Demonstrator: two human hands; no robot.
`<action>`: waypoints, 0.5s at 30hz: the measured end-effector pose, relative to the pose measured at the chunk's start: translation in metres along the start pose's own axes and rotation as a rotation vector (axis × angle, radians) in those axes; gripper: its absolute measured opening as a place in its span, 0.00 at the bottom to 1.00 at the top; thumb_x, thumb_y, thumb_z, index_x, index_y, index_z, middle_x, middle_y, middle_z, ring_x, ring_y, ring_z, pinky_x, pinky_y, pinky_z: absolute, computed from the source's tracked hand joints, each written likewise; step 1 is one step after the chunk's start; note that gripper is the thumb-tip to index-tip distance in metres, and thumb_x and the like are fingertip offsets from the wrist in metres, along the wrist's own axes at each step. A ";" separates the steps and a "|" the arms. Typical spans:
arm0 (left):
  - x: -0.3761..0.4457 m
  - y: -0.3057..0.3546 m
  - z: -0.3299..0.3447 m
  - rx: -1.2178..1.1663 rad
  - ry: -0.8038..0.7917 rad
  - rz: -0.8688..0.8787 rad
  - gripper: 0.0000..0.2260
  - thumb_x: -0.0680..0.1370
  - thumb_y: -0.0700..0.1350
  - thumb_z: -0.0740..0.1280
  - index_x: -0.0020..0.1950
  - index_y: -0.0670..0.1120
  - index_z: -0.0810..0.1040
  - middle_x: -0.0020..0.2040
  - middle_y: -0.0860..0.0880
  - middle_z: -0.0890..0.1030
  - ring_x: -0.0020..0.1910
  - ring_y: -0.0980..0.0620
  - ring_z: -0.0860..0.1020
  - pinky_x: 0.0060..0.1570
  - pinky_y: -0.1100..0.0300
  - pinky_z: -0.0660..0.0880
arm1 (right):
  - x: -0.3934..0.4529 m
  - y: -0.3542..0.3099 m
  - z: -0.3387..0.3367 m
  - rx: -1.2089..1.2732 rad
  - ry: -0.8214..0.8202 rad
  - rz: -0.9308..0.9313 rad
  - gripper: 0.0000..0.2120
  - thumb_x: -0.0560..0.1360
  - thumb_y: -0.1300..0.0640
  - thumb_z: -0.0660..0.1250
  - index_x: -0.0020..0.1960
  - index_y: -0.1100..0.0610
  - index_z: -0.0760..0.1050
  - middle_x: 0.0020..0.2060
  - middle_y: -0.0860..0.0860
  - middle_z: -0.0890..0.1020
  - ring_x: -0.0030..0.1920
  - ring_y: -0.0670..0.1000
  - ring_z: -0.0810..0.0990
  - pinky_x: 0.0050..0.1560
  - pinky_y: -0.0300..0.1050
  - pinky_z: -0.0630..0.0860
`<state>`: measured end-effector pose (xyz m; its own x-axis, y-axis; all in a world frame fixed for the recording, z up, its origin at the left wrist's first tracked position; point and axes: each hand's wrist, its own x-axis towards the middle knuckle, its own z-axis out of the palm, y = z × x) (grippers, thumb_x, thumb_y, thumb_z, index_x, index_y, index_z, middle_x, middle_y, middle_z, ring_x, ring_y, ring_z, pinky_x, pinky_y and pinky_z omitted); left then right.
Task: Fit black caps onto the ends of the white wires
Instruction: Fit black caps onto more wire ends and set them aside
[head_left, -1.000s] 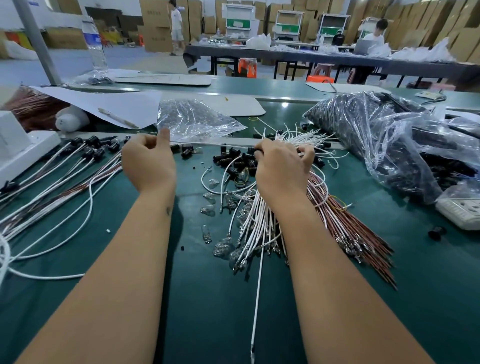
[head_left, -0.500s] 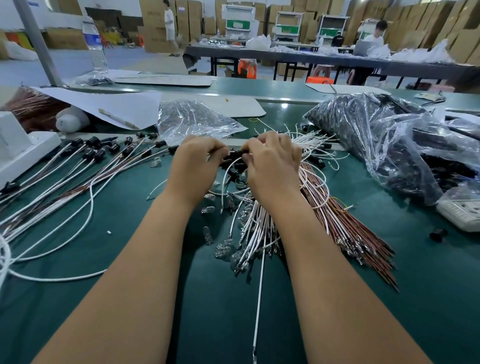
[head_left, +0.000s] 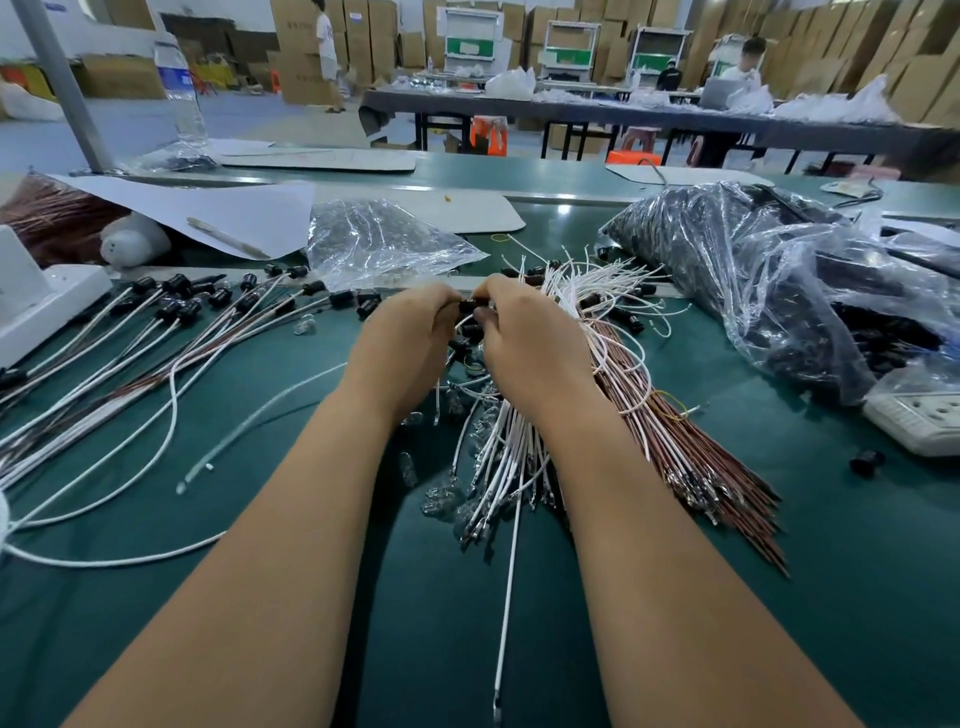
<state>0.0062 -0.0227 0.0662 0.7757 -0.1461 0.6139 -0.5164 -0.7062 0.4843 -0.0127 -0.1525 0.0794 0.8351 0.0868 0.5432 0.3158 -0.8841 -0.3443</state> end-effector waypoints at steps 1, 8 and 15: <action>0.001 -0.003 -0.001 0.021 0.010 -0.032 0.10 0.81 0.39 0.59 0.48 0.40 0.79 0.41 0.44 0.79 0.40 0.43 0.76 0.40 0.53 0.72 | 0.000 0.001 -0.001 -0.007 -0.006 0.006 0.07 0.81 0.58 0.59 0.55 0.55 0.75 0.45 0.51 0.81 0.40 0.53 0.75 0.34 0.43 0.63; 0.002 -0.034 -0.010 0.255 0.146 -0.332 0.12 0.79 0.37 0.57 0.53 0.43 0.79 0.48 0.44 0.82 0.49 0.42 0.76 0.51 0.51 0.68 | 0.000 0.010 -0.006 0.055 -0.029 0.109 0.07 0.80 0.58 0.60 0.56 0.56 0.76 0.43 0.51 0.81 0.42 0.52 0.77 0.38 0.44 0.69; 0.002 0.006 0.006 -0.092 0.045 -0.001 0.14 0.79 0.32 0.56 0.57 0.41 0.79 0.43 0.44 0.79 0.44 0.47 0.75 0.44 0.55 0.71 | -0.001 0.004 -0.004 0.219 -0.019 0.064 0.07 0.80 0.60 0.61 0.55 0.56 0.77 0.40 0.52 0.82 0.41 0.54 0.79 0.40 0.48 0.74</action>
<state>0.0065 -0.0315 0.0669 0.7600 -0.1127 0.6401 -0.5484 -0.6397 0.5385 -0.0139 -0.1583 0.0811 0.8642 0.0443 0.5013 0.3508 -0.7673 -0.5369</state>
